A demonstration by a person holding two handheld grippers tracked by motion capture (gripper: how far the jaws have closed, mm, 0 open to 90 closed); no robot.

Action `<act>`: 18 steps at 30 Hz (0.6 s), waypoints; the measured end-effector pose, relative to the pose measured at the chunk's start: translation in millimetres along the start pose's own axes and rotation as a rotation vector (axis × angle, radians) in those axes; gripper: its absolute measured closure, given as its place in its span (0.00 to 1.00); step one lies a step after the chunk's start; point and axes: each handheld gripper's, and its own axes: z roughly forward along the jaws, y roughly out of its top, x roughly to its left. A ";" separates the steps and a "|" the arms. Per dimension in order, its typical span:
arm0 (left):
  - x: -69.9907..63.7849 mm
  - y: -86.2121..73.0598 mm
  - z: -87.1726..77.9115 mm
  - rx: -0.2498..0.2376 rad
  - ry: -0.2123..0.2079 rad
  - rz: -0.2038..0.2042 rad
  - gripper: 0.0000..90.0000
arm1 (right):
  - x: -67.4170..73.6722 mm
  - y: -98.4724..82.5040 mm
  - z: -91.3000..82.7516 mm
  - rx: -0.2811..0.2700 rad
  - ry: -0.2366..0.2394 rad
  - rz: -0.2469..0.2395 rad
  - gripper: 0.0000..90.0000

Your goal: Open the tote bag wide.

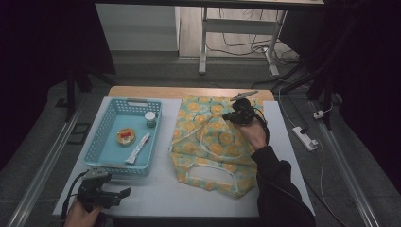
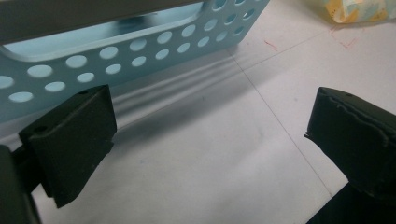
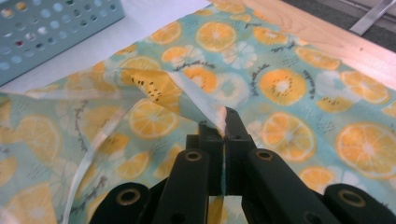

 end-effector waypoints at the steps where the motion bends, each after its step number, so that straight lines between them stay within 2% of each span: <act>1: 0.0 0.0 0.0 0.000 0.000 0.000 0.02 | -1.7 1.8 2.1 -0.002 -0.004 0.002 1.00; 5: 0.0 0.0 0.0 0.000 0.000 0.000 0.02 | -8.2 4.3 11.0 0.000 -0.031 0.012 1.00; 11: 0.2 0.0 0.0 0.000 -0.001 -0.001 0.02 | -19.1 -6.4 36.7 0.058 -0.069 0.023 1.00; 12: 0.2 -0.1 -0.1 0.000 -0.001 -0.001 0.02 | -20.9 -13.4 45.4 0.080 -0.069 0.030 0.99; 16: 0.5 -0.1 -0.1 0.000 -0.003 -0.003 0.02 | -22.1 -22.8 55.0 0.099 -0.065 0.032 0.97; 18: 0.5 -0.1 -0.1 0.000 -0.002 -0.003 0.02 | -22.3 -27.8 58.4 0.099 -0.060 0.041 0.93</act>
